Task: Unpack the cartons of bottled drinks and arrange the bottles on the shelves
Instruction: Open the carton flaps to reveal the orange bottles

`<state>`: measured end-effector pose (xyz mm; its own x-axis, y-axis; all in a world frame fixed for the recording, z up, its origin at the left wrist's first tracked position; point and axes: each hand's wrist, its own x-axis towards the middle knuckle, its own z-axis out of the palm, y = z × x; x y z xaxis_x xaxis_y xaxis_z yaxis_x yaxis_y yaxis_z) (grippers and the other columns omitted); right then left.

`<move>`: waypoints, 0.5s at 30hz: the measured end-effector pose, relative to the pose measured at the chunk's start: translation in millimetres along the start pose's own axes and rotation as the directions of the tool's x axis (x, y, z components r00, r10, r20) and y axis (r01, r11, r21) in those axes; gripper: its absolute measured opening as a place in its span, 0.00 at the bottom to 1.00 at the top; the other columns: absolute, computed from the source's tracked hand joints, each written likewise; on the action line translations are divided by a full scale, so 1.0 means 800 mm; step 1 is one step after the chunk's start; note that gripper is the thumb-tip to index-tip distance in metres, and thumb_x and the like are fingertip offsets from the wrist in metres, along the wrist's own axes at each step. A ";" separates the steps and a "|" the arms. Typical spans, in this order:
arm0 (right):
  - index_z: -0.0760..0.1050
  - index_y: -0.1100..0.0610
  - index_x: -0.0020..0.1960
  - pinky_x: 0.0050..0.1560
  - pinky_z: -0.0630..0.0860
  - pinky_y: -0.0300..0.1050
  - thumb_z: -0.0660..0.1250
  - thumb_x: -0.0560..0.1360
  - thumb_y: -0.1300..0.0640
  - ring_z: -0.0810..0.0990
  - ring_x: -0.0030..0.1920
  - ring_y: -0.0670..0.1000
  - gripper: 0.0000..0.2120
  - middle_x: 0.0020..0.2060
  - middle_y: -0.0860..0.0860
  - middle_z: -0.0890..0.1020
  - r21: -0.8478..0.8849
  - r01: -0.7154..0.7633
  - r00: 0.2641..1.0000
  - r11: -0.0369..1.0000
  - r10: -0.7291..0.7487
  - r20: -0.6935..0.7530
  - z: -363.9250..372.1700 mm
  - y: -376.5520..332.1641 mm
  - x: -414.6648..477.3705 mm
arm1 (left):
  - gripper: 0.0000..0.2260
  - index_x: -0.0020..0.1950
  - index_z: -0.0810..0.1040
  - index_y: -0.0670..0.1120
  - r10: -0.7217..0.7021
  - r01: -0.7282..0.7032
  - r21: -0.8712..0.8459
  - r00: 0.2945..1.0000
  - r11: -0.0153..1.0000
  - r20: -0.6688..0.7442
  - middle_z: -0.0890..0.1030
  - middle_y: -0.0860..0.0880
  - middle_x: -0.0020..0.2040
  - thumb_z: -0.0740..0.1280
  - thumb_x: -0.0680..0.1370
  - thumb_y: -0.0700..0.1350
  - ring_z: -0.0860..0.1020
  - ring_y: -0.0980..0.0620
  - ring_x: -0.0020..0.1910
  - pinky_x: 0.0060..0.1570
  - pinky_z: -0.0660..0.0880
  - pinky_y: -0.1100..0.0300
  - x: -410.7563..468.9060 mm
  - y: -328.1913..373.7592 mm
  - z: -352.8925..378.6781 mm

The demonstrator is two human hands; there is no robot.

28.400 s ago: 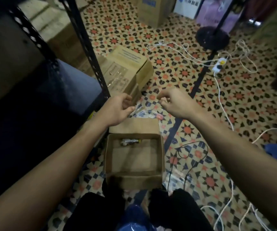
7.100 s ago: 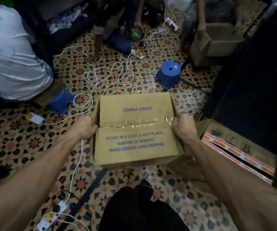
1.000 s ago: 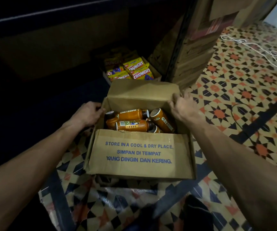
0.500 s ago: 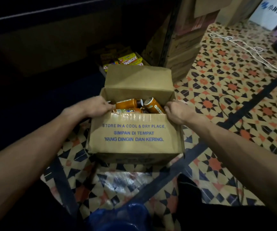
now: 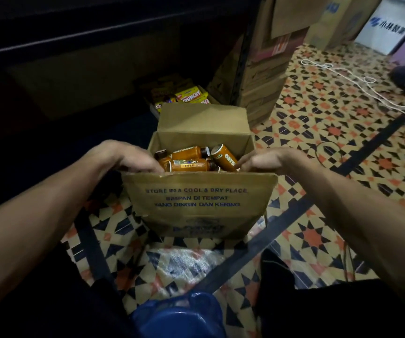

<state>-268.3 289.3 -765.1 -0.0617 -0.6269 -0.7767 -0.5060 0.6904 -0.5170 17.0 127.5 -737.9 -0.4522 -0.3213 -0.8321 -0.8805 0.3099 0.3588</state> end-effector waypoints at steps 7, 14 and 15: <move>0.71 0.55 0.72 0.52 0.75 0.47 0.68 0.79 0.47 0.78 0.57 0.54 0.24 0.60 0.54 0.79 -0.578 -0.162 0.941 0.800 -0.052 -0.336 0.045 -0.008 0.025 | 0.23 0.65 0.76 0.57 -0.070 0.013 0.360 0.987 0.933 0.146 0.73 0.54 0.63 0.71 0.73 0.62 0.73 0.50 0.64 0.62 0.73 0.50 0.031 -0.016 0.068; 0.72 0.57 0.65 0.58 0.78 0.51 0.68 0.80 0.50 0.79 0.51 0.54 0.18 0.50 0.53 0.77 -0.656 -0.204 0.927 0.727 -0.073 -0.369 0.072 -0.014 0.029 | 0.17 0.59 0.79 0.57 0.134 -0.095 0.460 0.989 0.883 -0.054 0.78 0.56 0.55 0.74 0.71 0.57 0.76 0.54 0.55 0.59 0.75 0.51 0.049 -0.031 0.107; 0.72 0.57 0.64 0.57 0.77 0.50 0.67 0.80 0.51 0.78 0.51 0.53 0.16 0.50 0.53 0.77 -0.677 -0.201 0.929 0.708 -0.082 -0.362 0.075 -0.016 0.028 | 0.15 0.57 0.79 0.56 0.170 -0.115 0.479 0.983 0.870 -0.072 0.77 0.56 0.54 0.74 0.72 0.55 0.75 0.55 0.54 0.57 0.76 0.54 0.050 -0.029 0.110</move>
<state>-211.7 288.3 -797.6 -0.3268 -0.7696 -0.5486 -0.9283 0.3704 0.0333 31.7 186.4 -816.5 -0.6043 -0.3279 -0.7261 -0.6456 0.7356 0.2051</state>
